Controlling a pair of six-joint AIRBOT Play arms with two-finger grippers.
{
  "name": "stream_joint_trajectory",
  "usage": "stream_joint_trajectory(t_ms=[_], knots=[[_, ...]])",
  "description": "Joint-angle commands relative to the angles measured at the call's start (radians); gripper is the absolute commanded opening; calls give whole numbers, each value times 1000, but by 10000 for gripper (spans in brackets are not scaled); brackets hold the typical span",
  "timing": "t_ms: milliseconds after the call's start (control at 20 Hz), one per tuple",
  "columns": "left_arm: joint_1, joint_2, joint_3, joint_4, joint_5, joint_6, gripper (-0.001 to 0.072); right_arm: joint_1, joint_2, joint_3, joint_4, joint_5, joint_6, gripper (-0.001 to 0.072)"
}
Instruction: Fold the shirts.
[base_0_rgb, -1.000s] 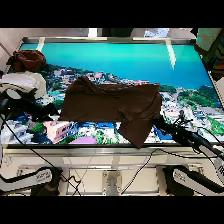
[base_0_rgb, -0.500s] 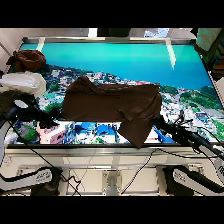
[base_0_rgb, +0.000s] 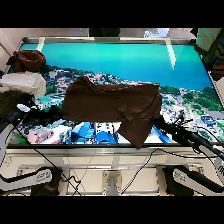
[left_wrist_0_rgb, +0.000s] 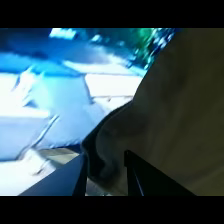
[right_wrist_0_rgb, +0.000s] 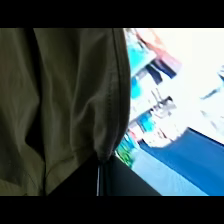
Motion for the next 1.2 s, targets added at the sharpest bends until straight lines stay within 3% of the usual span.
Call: stream_joint_trajectory(t_ms=[0,50,100,150,350,500,700,850,1150], knots=[[0,-35,-5,-2,47,-6,275,1,0,0,-4,-16,0,22],[0,-55,-5,-16,38,-5,236,1,0,0,-4,-16,0,22],[0,-74,-5,-31,27,2,92,1,0,0,-4,-16,0,22],[0,-86,-5,-49,23,20,7,1,0,0,-4,-16,0,22],[0,-91,-5,-249,-3,204,8,3,0,2,-4,5,-24,21],[0,-90,5,-534,-94,414,8,2,10,58,-4,123,-140,20],[1,-90,114,-949,-251,626,9,-21,85,234,-11,195,-157,20],[18,-89,290,-1155,-302,683,7,-137,151,406,-40,213,-156,18],[43,-87,716,-1159,-335,643,6,-305,219,792,-82,327,-163,17]])
